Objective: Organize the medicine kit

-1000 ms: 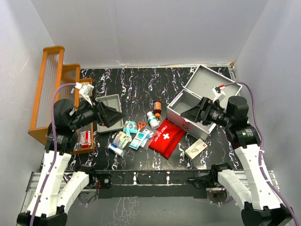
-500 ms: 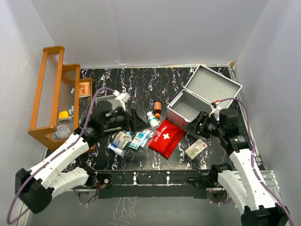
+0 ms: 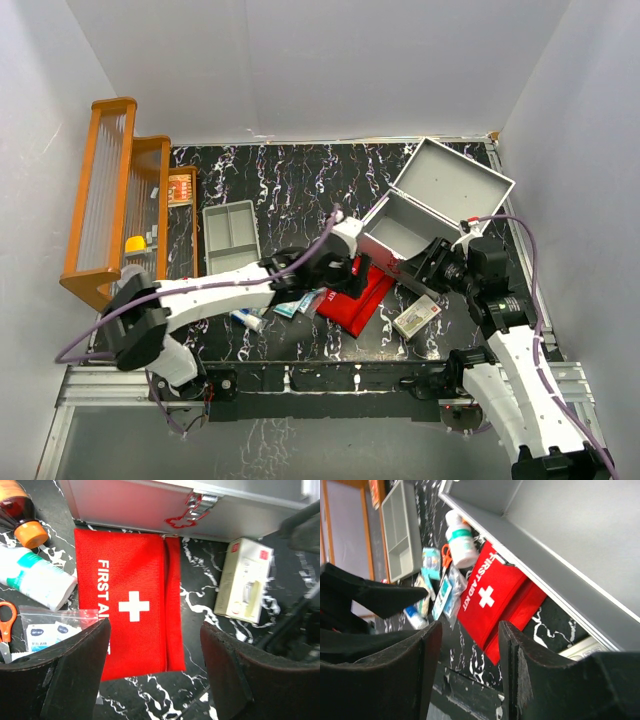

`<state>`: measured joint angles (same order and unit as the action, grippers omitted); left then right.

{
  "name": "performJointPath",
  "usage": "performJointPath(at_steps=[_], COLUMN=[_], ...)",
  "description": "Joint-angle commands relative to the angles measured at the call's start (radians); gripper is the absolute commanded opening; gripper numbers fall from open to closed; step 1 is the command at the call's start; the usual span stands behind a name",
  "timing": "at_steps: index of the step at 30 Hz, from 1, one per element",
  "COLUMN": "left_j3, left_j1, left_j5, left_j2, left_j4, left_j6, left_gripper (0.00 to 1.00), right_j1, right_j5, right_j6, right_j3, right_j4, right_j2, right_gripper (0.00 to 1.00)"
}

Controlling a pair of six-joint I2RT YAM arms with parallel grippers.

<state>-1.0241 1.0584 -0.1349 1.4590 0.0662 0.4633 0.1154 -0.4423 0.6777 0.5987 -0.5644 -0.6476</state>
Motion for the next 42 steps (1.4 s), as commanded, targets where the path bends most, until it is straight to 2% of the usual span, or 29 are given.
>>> performJointPath(at_steps=[1,2,4,7,15,23,26,29,31,37,42], left_j3=[-0.106,-0.129,-0.168,-0.202,-0.234,-0.251,-0.248,-0.249,-0.251,-0.267,-0.288], left_j1=[0.066,0.074,0.079,0.091,0.128,0.170,0.170,0.170,0.173,0.187,0.206], left_j5=[-0.228,-0.245,-0.240,-0.227,-0.365,-0.345,-0.359,-0.369,-0.373,-0.423,-0.479], left_j2=[0.135,0.167,0.227,0.292,0.370,0.394,0.401,0.405,0.407,0.443,0.483], left_j4=[0.080,0.101,0.126,0.133,0.184,0.199,0.212,0.212,0.211,0.233,0.254], left_j6=[-0.033,-0.025,-0.030,-0.060,-0.059,-0.077,-0.068,-0.069,-0.071,-0.068,-0.077], left_gripper=[0.71,0.69,0.58,0.51,0.60,0.74,0.71,0.59,0.54,0.56,0.54], right_j1=[-0.004,-0.004,-0.003,-0.004,-0.003,-0.003,-0.003,-0.004,-0.003,-0.003,-0.003], right_j5=[0.176,0.192,0.213,0.217,0.231,0.242,0.251,0.262,0.264,0.266,0.272], right_j6=[0.109,0.127,0.152,0.158,0.143,0.168,0.168,0.168,0.169,0.168,0.168], right_j3=[-0.034,-0.042,-0.051,-0.048,-0.049,-0.066,-0.068,-0.069,-0.072,-0.072,-0.077], right_j4=[0.023,0.021,0.016,0.004,-0.009,-0.007,-0.010,-0.015,-0.014,-0.007,-0.006], right_j2=[0.072,0.088,0.111,0.113,0.078,0.079,0.088,0.092,0.094,0.091,0.092], right_gripper=[0.46,0.46,0.45,0.45,0.45,0.45,0.46,0.46,0.45,0.46,0.46])
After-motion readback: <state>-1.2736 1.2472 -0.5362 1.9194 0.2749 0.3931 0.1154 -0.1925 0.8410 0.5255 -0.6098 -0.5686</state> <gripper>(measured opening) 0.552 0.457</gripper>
